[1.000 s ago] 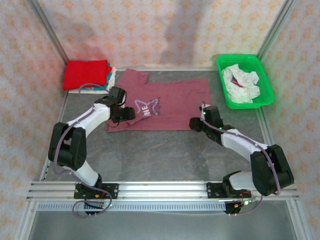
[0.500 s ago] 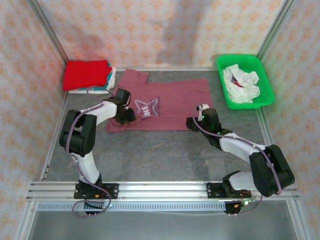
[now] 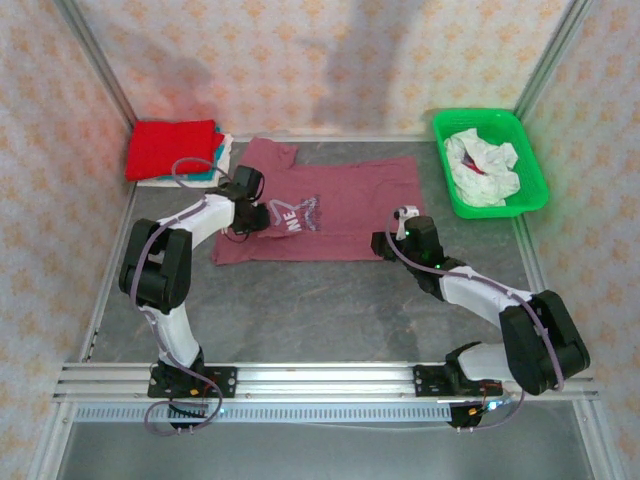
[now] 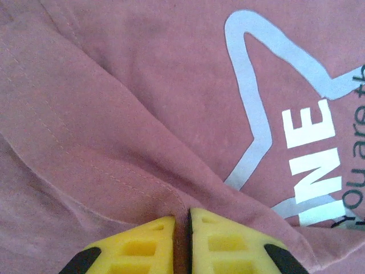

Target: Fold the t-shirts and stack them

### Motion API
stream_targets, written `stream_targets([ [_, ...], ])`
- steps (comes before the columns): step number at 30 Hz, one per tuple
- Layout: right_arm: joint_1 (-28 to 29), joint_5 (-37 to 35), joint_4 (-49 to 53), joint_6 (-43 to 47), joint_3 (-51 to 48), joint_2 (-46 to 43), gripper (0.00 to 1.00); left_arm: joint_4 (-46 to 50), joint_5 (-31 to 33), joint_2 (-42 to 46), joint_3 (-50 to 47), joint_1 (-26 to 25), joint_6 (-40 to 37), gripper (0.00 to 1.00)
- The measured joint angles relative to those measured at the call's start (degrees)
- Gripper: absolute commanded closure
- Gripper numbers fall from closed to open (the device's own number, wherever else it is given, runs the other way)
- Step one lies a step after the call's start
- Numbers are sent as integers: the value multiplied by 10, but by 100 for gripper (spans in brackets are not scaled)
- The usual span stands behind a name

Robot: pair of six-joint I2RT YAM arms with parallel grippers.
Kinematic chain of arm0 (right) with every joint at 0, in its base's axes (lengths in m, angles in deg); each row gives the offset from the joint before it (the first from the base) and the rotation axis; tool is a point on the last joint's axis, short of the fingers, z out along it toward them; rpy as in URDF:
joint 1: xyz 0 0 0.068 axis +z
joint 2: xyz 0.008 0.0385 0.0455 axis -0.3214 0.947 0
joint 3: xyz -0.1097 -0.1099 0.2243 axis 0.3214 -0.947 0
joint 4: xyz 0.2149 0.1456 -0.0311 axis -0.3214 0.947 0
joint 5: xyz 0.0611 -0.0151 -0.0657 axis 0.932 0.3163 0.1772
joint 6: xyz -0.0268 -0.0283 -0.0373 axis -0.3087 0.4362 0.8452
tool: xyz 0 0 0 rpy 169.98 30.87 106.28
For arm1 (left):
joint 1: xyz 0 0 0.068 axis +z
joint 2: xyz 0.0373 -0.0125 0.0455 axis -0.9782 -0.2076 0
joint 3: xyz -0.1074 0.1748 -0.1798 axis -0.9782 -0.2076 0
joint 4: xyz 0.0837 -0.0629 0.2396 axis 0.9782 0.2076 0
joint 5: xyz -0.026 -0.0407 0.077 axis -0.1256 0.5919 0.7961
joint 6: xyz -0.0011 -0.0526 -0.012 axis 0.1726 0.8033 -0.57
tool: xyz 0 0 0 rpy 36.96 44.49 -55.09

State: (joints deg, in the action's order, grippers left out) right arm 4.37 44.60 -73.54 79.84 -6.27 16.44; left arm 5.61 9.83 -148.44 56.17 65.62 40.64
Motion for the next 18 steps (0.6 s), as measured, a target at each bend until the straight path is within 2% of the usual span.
stream_targets([
  [6,0,2,0,-4,0,-5,46,5,3,-42,56,0,-10,98],
  [18,0,2,0,-9,0,-5,45,50,11,-124,180,-16,-33,100],
])
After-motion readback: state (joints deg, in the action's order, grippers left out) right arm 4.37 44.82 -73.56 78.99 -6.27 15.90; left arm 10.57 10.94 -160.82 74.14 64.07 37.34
